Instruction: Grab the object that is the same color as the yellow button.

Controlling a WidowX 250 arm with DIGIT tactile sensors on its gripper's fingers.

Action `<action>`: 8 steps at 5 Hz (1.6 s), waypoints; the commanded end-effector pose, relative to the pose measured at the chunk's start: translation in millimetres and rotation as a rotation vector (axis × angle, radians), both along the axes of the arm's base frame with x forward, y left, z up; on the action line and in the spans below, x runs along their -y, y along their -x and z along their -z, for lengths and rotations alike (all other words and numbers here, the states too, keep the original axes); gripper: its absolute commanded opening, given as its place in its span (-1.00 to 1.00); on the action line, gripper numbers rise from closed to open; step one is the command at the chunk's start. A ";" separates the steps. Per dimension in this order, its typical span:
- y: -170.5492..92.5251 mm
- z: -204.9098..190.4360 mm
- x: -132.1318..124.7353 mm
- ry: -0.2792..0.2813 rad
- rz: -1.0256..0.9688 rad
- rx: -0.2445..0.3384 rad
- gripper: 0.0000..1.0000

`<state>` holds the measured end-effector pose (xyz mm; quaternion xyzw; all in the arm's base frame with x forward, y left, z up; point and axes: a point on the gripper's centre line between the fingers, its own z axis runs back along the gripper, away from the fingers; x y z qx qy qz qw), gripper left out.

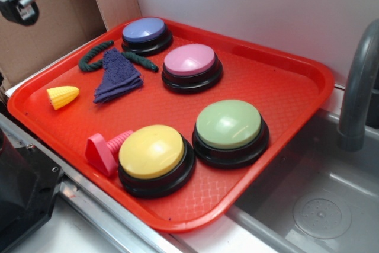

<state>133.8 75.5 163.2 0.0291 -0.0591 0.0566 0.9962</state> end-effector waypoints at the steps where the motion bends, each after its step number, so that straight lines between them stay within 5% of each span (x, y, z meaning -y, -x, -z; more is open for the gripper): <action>1: -18.9 46.0 -25.2 -0.085 0.032 0.081 1.00; 4: -37.0 121.6 -32.2 -0.080 0.144 0.028 1.00; 7: -25.8 142.5 -41.8 -0.007 0.129 0.022 1.00; 8: -21.6 143.0 -45.3 0.017 0.110 0.041 -1.00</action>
